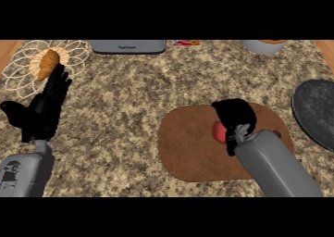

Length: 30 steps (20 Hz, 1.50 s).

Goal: Pick the bell pepper from the cutting board and place it in the pan

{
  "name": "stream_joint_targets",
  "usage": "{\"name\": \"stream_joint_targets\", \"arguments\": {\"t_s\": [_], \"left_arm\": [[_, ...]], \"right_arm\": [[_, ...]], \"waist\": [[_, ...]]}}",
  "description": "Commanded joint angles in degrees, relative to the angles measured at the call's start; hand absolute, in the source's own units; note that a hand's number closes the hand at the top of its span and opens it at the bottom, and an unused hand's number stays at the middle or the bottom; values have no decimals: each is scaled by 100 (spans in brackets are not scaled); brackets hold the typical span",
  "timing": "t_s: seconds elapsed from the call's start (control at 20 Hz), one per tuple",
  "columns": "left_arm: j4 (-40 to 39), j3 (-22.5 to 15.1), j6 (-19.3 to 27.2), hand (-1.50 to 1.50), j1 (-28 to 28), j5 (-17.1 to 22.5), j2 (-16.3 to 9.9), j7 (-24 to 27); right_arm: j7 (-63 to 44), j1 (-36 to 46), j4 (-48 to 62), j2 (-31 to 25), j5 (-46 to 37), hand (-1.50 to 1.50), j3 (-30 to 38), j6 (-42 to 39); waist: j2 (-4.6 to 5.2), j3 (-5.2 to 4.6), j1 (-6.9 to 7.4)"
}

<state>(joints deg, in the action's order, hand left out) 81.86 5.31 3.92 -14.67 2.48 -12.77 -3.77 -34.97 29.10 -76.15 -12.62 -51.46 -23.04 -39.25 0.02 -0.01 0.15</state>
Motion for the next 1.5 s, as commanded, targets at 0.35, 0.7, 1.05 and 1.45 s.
{"name": "stream_joint_targets", "arguments": {"t_s": [0.35,0.7,1.05,1.45], "left_arm": [[292,81,-136,0,107,-20,11,-162],[55,261,40,0,419,-4,27,42],[269,222,26,0,300,-15,-16,-200],[259,230,-22,0,356,-21,-2,-31]], "right_arm": [[890,-121,264,292,-605,150,-222,308],[1835,-2946,-2237,-524,-209,150,-1186,934],[2076,-4438,-4571,-1702,-701,150,-855,2463],[2490,-5719,-6225,-1815,-488,150,10,3894]], "waist": [[-3,1,2],[-123,6,-395],[-87,4,-339],[-44,8,-240]]}}
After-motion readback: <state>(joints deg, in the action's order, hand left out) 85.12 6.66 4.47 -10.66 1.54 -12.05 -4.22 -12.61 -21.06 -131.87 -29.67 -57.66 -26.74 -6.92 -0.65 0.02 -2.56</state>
